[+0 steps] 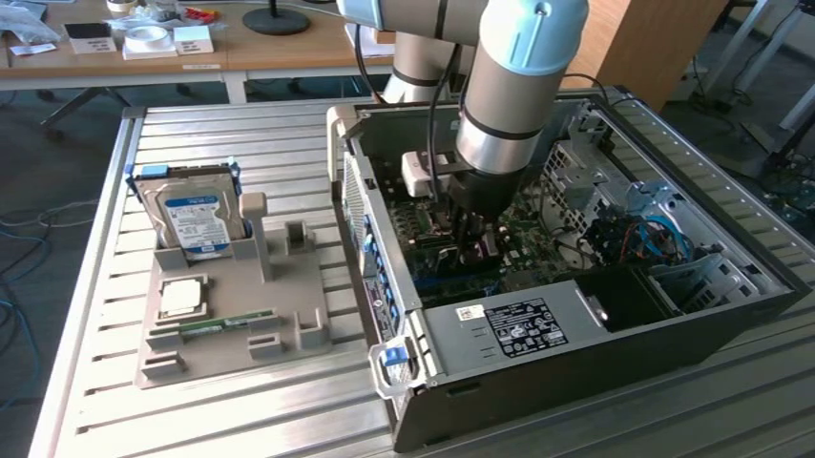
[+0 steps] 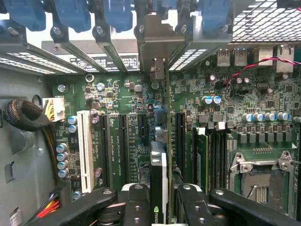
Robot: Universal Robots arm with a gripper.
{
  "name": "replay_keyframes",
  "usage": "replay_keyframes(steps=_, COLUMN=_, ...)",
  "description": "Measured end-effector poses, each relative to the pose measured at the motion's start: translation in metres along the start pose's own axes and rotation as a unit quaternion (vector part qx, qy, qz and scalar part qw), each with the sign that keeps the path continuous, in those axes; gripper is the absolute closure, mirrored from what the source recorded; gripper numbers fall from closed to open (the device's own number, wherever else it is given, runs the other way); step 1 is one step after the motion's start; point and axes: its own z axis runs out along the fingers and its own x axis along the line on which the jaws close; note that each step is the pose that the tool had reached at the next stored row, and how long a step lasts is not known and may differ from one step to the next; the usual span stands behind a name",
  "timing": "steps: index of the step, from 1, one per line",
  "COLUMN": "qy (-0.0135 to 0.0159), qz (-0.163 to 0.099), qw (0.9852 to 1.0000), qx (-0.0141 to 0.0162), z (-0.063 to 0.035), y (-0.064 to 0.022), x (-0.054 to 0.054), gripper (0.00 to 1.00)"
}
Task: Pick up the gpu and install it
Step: 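Insert the gpu into the slot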
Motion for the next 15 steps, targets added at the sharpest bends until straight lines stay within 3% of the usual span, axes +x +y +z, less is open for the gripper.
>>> replay_keyframes(steps=15, qy=0.0, qz=0.0, qw=1.0, qx=0.0, z=0.0002, y=0.0001, x=-0.0001, gripper=0.73)
